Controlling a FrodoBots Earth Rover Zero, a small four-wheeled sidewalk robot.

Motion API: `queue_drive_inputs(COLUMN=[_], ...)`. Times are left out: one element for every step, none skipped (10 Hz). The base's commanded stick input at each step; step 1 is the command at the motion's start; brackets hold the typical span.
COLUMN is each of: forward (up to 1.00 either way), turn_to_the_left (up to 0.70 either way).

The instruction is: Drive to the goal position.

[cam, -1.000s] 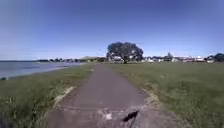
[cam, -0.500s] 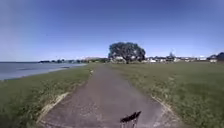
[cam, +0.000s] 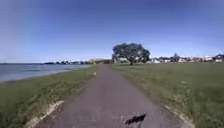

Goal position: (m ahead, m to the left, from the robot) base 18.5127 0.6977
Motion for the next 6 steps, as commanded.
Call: queue_drive_inputs(forward=[0.7, 0.7, 0.7, 0.7, 0.7, 0.7], turn_to_the_left=[-0.08, 0.0, 0.0, 0.0, 0.0, 0.0])
